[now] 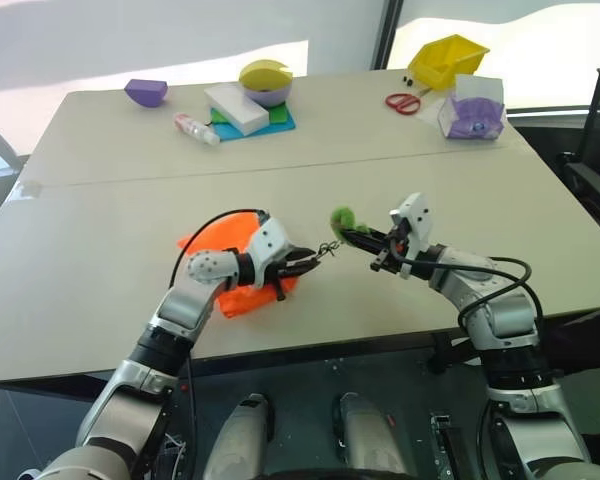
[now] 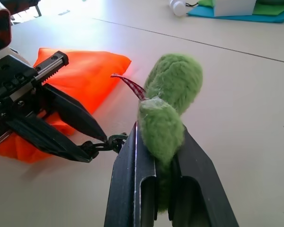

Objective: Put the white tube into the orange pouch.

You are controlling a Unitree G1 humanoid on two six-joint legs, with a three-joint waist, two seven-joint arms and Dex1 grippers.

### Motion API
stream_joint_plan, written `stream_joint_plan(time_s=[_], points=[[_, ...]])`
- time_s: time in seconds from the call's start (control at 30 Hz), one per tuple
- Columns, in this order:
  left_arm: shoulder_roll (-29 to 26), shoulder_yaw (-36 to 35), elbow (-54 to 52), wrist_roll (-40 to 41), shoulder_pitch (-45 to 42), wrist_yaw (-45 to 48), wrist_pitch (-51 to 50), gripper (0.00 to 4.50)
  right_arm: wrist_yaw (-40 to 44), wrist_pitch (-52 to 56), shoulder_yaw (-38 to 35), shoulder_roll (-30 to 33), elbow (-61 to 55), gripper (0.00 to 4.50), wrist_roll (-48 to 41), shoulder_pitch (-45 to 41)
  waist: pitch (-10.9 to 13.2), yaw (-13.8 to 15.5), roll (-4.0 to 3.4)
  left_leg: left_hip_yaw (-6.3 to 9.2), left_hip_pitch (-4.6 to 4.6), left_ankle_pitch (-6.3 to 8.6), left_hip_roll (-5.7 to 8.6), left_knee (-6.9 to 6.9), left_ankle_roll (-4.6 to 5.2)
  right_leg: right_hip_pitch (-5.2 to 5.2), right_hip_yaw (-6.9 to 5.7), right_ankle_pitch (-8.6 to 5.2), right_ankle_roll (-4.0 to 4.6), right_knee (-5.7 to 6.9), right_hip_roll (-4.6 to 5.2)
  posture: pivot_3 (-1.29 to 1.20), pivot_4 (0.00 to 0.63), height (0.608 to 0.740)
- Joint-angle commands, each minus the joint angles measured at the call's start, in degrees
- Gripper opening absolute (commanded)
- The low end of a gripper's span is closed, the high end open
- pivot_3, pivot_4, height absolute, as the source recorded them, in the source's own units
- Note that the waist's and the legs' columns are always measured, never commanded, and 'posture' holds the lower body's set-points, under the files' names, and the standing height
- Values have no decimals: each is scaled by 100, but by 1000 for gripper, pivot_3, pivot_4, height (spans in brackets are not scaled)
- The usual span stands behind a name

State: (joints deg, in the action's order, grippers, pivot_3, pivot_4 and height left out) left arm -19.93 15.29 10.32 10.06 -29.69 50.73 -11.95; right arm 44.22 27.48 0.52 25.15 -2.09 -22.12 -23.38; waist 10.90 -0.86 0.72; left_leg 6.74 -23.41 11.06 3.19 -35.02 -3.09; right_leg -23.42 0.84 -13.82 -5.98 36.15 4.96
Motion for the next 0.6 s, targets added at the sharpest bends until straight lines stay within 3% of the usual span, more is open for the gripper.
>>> stream_joint_plan(time_s=[0.03, 0.4, 0.6], points=[[20, -207, -134, 188, -19, 71, -129, 865, 7, -102, -48, 36, -177, 0, -7, -105, 0, 1, 0, 0, 0, 0, 0, 0, 0, 0, 0, 0, 0, 0, 0, 0, 150, 740], [105, -472, -149, 592, -3, 234, -746, 865, 8, -143, 13, 30, -220, 0, 71, -72, 0, 3, 0, 0, -1, 0, 0, 0, 0, 0, 0, 3, -6, -1, 0, 0, 150, 740], [4, -279, -189, 400, 25, 419, -482, 865, -28, -153, 23, 2, -239, 0, 106, -78, 0, 4, 0, 0, 0, 0, 0, 1, 0, 0, 0, -1, 2, -1, 0, 0, 150, 740]])
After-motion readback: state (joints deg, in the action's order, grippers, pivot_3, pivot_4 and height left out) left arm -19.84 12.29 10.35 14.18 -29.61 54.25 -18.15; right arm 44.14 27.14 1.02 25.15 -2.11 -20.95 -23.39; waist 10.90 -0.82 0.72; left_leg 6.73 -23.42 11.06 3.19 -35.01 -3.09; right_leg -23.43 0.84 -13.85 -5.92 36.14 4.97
